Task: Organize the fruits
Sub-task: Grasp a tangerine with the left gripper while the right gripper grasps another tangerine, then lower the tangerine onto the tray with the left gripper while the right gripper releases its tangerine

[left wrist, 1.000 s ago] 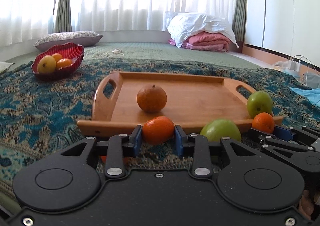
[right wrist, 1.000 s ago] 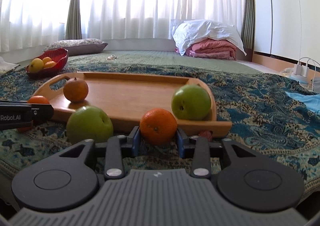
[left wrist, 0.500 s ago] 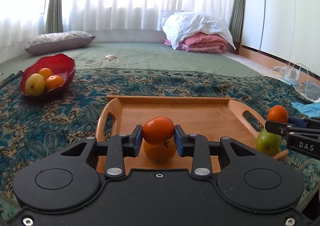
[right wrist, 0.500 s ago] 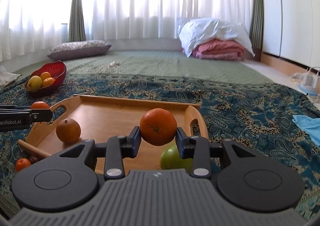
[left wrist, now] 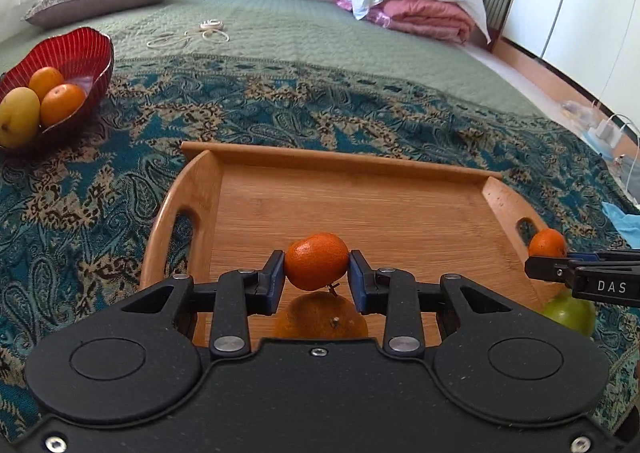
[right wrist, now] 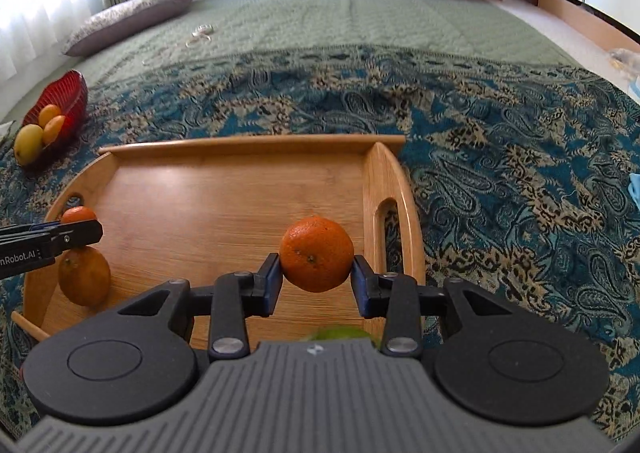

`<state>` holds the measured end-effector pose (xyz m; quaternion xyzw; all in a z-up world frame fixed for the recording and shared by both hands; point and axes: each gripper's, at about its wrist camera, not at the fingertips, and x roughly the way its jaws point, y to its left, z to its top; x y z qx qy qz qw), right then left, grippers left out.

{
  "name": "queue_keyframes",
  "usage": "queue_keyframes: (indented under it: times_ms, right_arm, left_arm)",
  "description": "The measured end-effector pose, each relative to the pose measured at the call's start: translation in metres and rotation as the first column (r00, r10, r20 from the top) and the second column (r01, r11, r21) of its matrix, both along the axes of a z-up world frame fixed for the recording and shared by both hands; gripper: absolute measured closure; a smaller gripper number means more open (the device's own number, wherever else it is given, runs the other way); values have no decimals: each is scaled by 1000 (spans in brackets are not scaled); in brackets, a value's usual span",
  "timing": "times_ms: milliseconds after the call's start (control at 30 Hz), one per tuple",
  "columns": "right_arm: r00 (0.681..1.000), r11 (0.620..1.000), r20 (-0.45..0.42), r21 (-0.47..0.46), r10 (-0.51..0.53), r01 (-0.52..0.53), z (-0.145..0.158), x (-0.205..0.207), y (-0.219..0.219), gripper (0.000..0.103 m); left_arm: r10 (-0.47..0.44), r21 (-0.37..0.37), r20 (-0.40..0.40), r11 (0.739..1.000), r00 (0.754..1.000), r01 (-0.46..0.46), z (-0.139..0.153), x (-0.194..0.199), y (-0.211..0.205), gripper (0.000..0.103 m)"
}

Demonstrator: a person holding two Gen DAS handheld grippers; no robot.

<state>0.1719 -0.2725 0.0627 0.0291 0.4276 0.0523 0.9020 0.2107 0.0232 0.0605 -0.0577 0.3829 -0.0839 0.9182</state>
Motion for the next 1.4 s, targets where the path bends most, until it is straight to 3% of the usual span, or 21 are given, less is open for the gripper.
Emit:
queue_keyframes:
  times_ms: [367,1167,1333,1400]
  right_arm:
    - [995,1000,-98,-5,-21,21,-18,18,0,62]
    - [995,999,-95,-43,-11,7,-21,20,5,60]
    - [996,998,-91,-59,0,-5,-21,18,8,54]
    - [997,998,-82,-62,7,-12,-20,16,9,54]
  left_arm:
    - [-1,33,-57,999,998,3,-14,21,-4,71]
    - [-17,36,-85,999,996,20,-20,26,-11,71]
    - [-12,34,-83,999,997,14,-19,26,-10,71]
    - [-9,52,-67,999,998,13,-18,23,-10,66]
